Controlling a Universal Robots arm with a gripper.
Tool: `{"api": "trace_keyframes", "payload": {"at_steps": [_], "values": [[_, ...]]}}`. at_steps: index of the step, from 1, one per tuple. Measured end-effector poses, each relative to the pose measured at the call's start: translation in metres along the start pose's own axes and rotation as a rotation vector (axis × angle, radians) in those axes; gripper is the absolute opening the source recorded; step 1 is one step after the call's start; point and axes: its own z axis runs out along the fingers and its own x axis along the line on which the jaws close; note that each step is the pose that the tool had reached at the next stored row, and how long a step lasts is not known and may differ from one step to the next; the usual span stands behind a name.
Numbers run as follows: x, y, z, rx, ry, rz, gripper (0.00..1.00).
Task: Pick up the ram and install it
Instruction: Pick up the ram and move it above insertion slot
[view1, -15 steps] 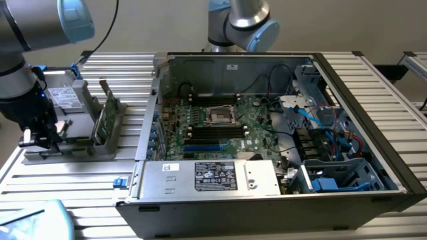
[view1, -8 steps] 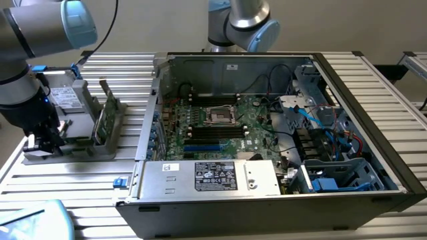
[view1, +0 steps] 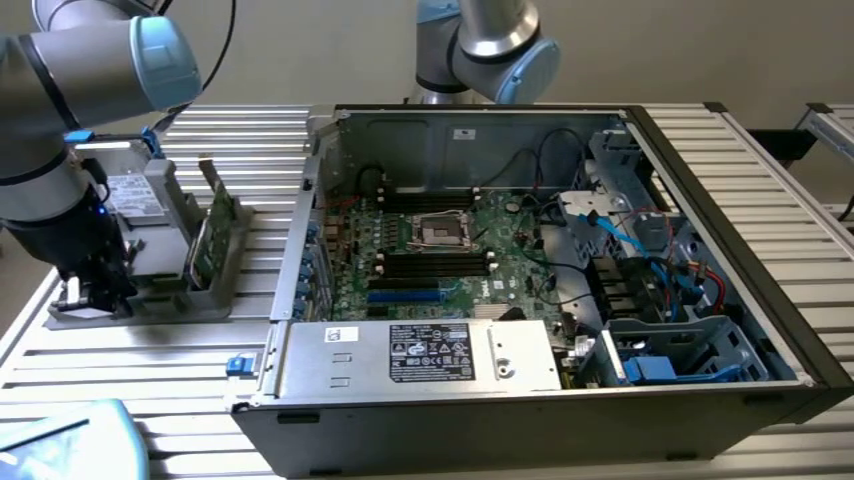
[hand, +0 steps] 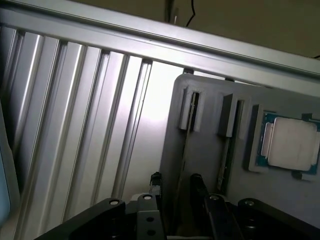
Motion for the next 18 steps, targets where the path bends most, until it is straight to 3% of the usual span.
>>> {"api": "trace_keyframes", "payload": {"at_steps": [18], "values": [[-0.0014, -0.0031, 0.0044, -0.0024, -0.0022, 0.023, 0.37]]}}
